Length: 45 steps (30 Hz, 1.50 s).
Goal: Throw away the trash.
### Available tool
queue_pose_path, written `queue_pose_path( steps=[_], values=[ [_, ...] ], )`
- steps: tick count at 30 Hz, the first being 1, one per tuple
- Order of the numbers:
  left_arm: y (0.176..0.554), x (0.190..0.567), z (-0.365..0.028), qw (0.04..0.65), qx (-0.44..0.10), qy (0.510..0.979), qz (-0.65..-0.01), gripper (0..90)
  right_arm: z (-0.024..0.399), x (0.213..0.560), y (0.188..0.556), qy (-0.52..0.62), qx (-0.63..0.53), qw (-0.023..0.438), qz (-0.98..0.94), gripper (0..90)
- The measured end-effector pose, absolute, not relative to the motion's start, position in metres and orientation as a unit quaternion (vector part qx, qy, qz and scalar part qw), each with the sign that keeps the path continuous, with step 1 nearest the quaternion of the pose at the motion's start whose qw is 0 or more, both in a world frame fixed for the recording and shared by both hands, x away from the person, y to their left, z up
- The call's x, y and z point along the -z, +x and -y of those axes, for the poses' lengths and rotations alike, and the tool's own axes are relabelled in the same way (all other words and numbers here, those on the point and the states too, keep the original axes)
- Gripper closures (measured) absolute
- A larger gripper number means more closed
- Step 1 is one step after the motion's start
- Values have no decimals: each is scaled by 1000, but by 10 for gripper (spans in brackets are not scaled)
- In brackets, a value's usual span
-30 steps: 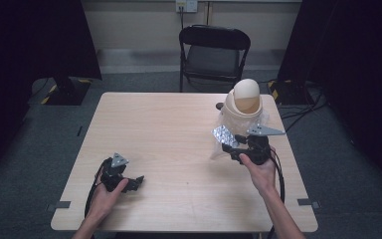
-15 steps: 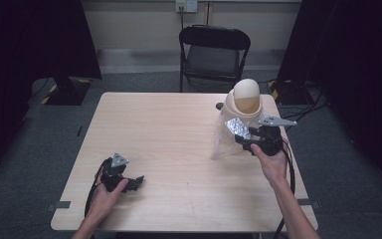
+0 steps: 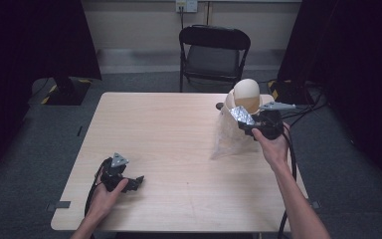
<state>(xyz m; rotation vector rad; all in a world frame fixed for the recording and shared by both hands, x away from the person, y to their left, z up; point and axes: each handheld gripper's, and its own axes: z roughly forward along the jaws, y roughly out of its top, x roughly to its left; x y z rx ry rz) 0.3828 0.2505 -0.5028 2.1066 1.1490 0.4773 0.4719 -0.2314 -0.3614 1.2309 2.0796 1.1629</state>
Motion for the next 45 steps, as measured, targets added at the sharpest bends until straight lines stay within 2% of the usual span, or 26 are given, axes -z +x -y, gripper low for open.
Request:
queue_pose_path(
  steps=[9, 45],
  values=[
    [383, 503, -250, 341, -184, 809, -442, 0, 246, 355, 486, 465, -405, 234, -752, 346],
    [383, 503, -251, 341, -183, 810, -441, 0, 254, 353, 533, 495, -393, 237, -738, 348]
  ],
)
